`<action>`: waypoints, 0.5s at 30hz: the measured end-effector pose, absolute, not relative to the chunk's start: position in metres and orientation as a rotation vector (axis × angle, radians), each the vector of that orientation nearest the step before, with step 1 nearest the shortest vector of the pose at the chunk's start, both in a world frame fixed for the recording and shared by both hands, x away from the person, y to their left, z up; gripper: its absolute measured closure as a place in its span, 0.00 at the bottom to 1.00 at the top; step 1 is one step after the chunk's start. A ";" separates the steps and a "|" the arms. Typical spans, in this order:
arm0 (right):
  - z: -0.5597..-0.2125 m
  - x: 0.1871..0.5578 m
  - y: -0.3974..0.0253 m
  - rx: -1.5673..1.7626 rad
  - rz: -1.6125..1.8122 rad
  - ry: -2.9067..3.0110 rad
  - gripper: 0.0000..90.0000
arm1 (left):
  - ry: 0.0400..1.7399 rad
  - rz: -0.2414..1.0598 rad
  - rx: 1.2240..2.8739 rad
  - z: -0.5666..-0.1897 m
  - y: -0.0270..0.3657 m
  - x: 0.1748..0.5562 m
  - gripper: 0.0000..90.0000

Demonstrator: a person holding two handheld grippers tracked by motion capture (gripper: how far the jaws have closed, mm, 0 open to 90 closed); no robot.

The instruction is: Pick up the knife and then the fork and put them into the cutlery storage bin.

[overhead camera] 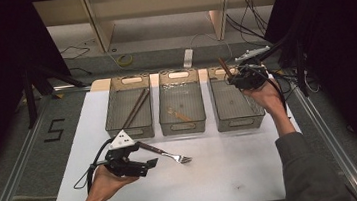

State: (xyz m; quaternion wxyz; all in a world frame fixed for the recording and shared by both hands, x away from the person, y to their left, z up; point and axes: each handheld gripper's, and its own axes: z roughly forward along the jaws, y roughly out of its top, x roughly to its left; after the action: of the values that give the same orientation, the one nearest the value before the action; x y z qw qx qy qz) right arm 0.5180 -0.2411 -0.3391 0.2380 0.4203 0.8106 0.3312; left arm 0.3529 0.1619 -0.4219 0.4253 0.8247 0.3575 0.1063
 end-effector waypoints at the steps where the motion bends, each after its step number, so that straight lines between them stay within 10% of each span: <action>1: -0.341 0.520 -0.241 1.156 0.896 2.224 0.86 | 0.895 0.267 2.063 -0.422 0.162 0.353 0.16; 15: -0.364 0.536 -0.245 1.215 0.839 2.193 0.86 | 0.900 0.285 2.053 -0.421 0.163 0.352 0.16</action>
State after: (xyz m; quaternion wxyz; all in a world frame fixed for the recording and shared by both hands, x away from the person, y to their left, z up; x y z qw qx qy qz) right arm 0.5360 -0.2447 -0.3638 0.2463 0.4452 0.8040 0.3076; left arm 0.3518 0.1629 -0.4210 0.4269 0.8215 0.3603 0.1141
